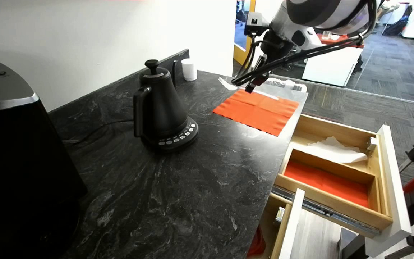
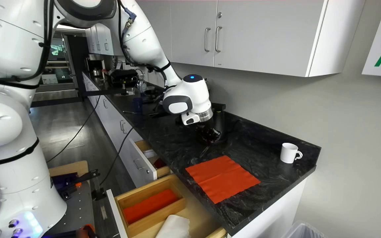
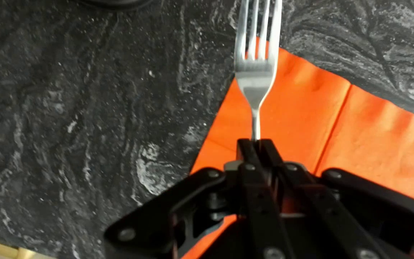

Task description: Take the fork on the mat and put it in the left compartment of the drawer

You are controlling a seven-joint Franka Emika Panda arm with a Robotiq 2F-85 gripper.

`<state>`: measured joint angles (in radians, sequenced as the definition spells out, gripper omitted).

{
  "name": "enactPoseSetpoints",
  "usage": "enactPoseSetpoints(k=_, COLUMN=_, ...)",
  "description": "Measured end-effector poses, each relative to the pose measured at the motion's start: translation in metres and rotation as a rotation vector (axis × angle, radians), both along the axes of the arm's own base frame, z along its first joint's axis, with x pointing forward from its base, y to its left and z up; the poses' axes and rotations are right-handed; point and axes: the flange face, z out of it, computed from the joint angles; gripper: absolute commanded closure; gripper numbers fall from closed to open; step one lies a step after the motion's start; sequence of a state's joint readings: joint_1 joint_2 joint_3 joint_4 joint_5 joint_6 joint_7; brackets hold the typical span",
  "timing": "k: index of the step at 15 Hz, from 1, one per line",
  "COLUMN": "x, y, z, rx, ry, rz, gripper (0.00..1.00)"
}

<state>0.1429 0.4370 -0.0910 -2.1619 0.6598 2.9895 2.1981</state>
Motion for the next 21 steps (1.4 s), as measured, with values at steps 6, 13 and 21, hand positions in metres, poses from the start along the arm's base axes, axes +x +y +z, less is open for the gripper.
enactPoseSetpoints(k=6, x=-0.022, y=0.064, z=-0.021, rx=0.012, ry=-0.014, rz=-0.231, gripper=0.96)
enactPoseSetpoints(k=13, x=-0.059, y=0.081, z=-0.035, rx=-0.011, ry=0.000, rz=-0.355, gripper=0.96)
enactPoseSetpoints(k=21, x=-0.062, y=0.097, z=-0.026, rx=-0.048, ry=-0.033, rz=-0.301, gripper=0.96)
